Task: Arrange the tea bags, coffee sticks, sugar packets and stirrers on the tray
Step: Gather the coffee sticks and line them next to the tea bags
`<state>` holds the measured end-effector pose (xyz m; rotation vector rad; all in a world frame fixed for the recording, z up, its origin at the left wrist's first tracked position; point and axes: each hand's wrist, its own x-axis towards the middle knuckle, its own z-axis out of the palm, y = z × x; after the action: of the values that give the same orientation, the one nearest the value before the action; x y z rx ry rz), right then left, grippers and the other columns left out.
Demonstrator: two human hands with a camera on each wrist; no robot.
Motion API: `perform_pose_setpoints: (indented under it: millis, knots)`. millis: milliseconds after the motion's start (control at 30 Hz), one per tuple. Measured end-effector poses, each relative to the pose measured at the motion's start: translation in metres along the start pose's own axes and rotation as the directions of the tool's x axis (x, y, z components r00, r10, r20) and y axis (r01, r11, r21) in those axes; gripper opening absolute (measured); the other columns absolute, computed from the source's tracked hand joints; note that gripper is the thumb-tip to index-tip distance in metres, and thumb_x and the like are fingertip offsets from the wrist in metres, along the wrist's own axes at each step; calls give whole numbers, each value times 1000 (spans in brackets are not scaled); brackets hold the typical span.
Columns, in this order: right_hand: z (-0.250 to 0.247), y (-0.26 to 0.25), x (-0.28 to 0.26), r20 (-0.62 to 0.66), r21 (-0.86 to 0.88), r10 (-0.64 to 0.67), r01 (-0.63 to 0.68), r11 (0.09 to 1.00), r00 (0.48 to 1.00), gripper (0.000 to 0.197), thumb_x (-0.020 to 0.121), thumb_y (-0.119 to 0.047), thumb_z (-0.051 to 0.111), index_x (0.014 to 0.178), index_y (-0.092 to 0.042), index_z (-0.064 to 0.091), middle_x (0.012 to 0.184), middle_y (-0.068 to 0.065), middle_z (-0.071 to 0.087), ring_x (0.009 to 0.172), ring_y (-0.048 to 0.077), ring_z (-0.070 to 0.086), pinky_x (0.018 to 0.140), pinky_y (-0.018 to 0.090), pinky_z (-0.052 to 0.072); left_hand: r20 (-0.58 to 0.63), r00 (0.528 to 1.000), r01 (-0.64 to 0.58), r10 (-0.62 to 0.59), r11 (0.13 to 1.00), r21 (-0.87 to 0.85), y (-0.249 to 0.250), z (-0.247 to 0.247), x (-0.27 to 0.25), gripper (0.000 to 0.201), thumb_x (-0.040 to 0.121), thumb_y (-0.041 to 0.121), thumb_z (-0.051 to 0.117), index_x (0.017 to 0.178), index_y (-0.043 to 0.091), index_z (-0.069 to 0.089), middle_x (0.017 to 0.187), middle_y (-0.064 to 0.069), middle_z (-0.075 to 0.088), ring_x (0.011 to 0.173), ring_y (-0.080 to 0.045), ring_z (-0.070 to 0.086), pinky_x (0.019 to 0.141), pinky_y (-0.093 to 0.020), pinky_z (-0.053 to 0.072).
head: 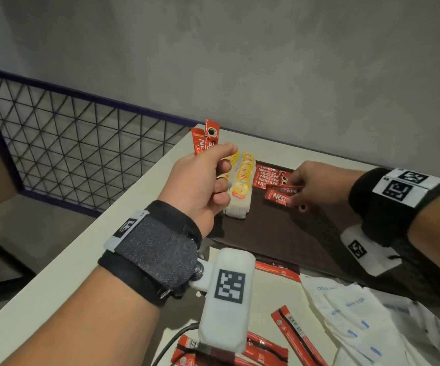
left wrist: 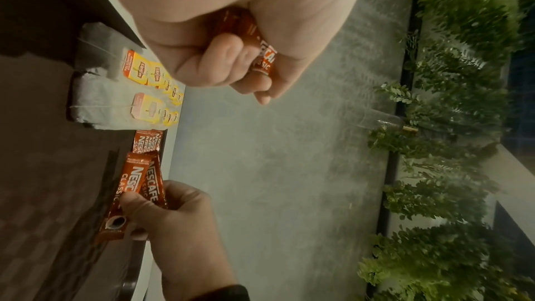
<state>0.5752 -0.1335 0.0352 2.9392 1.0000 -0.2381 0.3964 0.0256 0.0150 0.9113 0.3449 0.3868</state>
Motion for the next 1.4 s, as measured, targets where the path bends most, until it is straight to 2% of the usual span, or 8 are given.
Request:
perform_pose_setpoints:
  millis: [167, 300, 500, 600, 767, 1133, 1300, 1400]
  knots:
    - [0, -10, 15, 55, -50, -25, 27, 998, 998, 14, 89, -32, 78, 93, -22, 69, 89, -4, 69, 81, 13, 65, 75, 31, 52, 1, 1000, 10, -10, 1000, -8, 0, -1, 1, 11, 93, 23, 69, 100, 17, 64, 60, 7, 48, 39, -5, 30, 32, -18, 24]
    - [4, -15, 23, 64, -85, -34, 39, 996, 997, 24, 89, -33, 78, 106, -19, 70, 99, -2, 69, 90, 17, 65, 84, 36, 56, 1, 1000, 4, -4, 1000, -3, 1, -2, 2, 8, 94, 24, 68, 96, 17, 64, 61, 7, 48, 40, -5, 30, 32, -18, 24]
    - [0, -11, 22, 72, -5, -47, 48, 999, 996, 25, 87, -33, 79, 106, -23, 66, 96, -6, 66, 86, 13, 66, 72, 28, 52, -11, 1000, 6, -6, 1000, 9, 0, -1, 2, 6, 94, 23, 67, 93, 17, 65, 61, 7, 47, 40, -5, 29, 32, -18, 23]
    - [-2, -7, 23, 55, 47, -45, 43, 998, 997, 17, 88, -32, 78, 98, -21, 68, 97, -2, 72, 88, 17, 69, 80, 35, 58, -16, 1000, 11, -11, 1000, 12, -2, -1, 2, 6, 94, 23, 66, 94, 17, 65, 60, 7, 47, 40, -5, 29, 32, -18, 23]
    - [-1, -6, 27, 47, 41, -12, 10, 999, 999, 12, 90, -29, 76, 95, -19, 71, 94, -1, 72, 87, 16, 68, 89, 39, 58, -14, 1000, 12, -12, 1000, 7, -3, -1, 0, 6, 95, 22, 66, 93, 17, 64, 61, 6, 46, 41, -5, 29, 32, -17, 23]
    - [-4, -9, 42, -10, -35, -58, 58, 998, 998, 13, 87, -17, 78, 97, -21, 72, 95, -6, 68, 86, 11, 61, 77, 29, 54, -7, 1000, 13, -13, 1000, 0, -3, -2, 0, 6, 95, 22, 65, 94, 16, 63, 62, 6, 46, 41, -5, 30, 32, -17, 24]
    - [-7, -9, 46, -15, -50, -54, 53, 997, 998, 15, 85, -18, 80, 95, -25, 72, 98, -7, 68, 92, 14, 65, 86, 38, 60, -11, 1000, 11, -11, 1000, 3, -2, -3, 2, 6, 95, 22, 64, 93, 16, 66, 62, 6, 46, 41, -5, 29, 32, -17, 23]
    - [-7, -10, 47, -14, -62, -62, 61, 996, 998, 14, 85, -16, 79, 93, -26, 72, 99, -6, 69, 93, 15, 65, 85, 38, 60, -6, 1000, 15, -15, 1000, -8, -3, -3, 4, 6, 95, 22, 65, 94, 16, 64, 63, 6, 46, 42, -5, 29, 32, -17, 24]
